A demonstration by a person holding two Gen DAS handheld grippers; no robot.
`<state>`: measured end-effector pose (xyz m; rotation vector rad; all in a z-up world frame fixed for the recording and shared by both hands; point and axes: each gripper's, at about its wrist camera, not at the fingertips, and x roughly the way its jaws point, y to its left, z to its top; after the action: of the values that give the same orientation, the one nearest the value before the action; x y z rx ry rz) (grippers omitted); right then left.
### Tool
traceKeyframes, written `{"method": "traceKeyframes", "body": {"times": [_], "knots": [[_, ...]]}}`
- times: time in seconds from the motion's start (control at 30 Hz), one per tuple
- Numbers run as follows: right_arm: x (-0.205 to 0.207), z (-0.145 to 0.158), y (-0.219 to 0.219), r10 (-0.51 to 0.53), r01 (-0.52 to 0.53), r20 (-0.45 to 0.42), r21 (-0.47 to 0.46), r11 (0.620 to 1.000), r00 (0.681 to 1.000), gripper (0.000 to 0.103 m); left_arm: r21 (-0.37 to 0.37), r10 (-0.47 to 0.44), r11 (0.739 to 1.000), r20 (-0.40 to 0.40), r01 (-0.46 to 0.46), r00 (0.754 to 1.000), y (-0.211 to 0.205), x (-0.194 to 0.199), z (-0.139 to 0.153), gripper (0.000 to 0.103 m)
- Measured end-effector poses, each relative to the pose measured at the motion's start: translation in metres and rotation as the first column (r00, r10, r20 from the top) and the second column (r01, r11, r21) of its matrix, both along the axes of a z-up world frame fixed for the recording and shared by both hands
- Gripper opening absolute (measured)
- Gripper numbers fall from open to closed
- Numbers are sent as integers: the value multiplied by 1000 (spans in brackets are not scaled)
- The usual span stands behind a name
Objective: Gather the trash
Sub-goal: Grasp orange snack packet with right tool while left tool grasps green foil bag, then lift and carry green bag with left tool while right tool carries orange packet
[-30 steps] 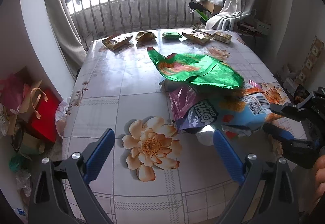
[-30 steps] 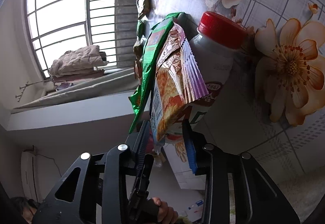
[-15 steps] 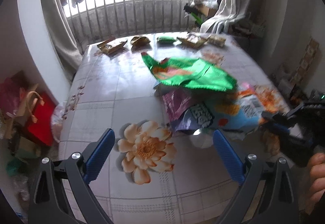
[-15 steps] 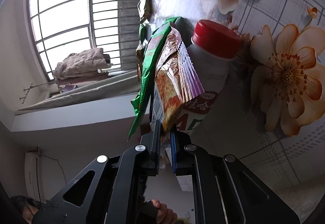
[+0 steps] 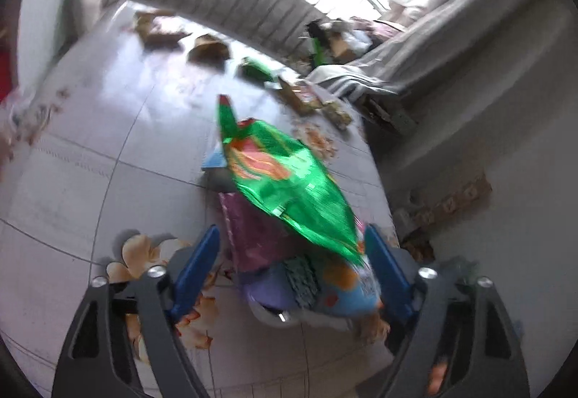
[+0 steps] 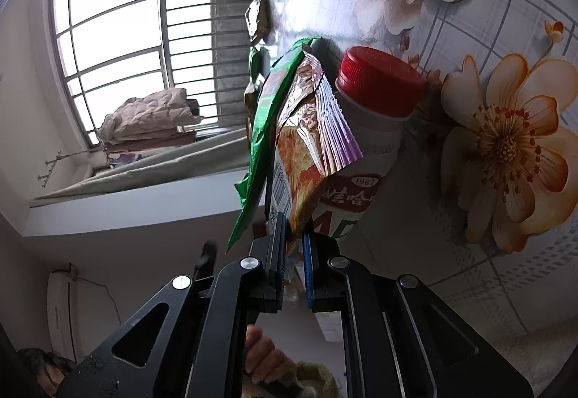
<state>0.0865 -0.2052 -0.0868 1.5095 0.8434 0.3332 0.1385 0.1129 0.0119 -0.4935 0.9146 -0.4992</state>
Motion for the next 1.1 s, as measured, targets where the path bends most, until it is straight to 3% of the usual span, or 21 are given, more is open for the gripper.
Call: {"method": "traceKeyframes", "body": {"times": [0.17,0.23,0.4,0.7,1.1], "knots": [[2,0,1,-4,4,-1,-1,1000,1000,9,13,20,1000,-69,-19,997,-8,22,-15,51],[2,0,1,-6,6,0,-1,1000,1000,9,2,11,1000,-88,-11,996,-10,22,-18,35],[-2,-1,-1,-12,12,2,6,1000,1000,10,1,-35,999,-78,35,996,-23,15,-20,20],[-2,-2,-2,-45,45,8,24,999,999,31,51,-72,996,-69,76,995,-38,10,-26,18],[13,1,14,-16,16,19,11,1000,1000,29,86,-67,994,-60,72,996,-41,10,-26,18]]}}
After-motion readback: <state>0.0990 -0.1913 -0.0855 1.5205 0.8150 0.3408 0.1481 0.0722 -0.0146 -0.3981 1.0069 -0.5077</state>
